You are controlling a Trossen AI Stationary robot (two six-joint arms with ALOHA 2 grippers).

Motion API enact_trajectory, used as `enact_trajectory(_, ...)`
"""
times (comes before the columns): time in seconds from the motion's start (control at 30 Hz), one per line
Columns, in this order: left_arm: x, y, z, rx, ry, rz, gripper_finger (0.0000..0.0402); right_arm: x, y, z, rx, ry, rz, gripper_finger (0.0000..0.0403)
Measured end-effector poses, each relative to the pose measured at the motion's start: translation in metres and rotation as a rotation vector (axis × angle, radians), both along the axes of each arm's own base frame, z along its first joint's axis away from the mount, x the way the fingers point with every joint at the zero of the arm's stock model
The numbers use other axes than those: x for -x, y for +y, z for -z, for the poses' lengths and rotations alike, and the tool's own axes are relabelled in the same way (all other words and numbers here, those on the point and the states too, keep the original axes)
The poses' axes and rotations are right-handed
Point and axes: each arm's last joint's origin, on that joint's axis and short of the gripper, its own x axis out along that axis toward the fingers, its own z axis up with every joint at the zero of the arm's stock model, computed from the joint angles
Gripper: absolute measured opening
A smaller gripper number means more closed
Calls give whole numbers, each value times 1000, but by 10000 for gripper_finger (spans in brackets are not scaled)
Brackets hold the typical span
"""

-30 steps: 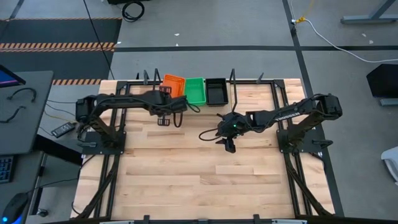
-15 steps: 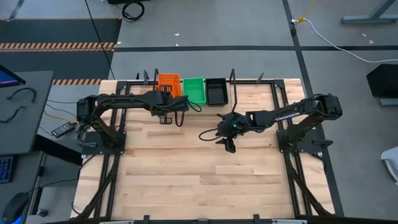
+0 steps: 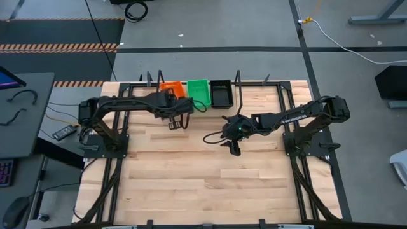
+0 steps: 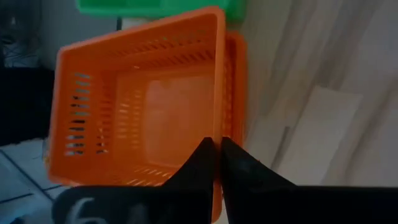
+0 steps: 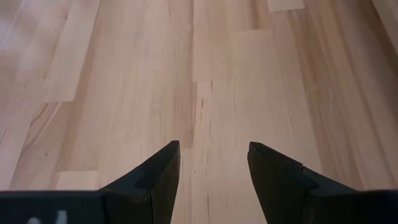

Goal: Stack baskets on shelf by color
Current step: Stack the orange bin on top of the stacked orange bin on the shelf, then return to Home Position

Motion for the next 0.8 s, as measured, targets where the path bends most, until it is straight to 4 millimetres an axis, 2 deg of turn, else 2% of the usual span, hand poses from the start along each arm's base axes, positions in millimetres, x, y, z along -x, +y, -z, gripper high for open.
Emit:
enact_trajectory(0.13, 6, 1, 22, -24, 44, -13, 13, 0, 0, 0, 0, 0, 0, 194)
enact_trajectory(0.27, 8, 3, 33, -23, 49, -13, 20, 0, 0, 0, 0, 0, 0, 194)
enact_trajectory(0.57, 2, 3, 22, -26, 14, 8, 96, 0, 0, 0, 0, -1, 0, 194)
enact_trajectory(0.8, -2, 2, 13, 1, -36, 16, 127, 0, 0, 0, 4, -1, -5, 194)
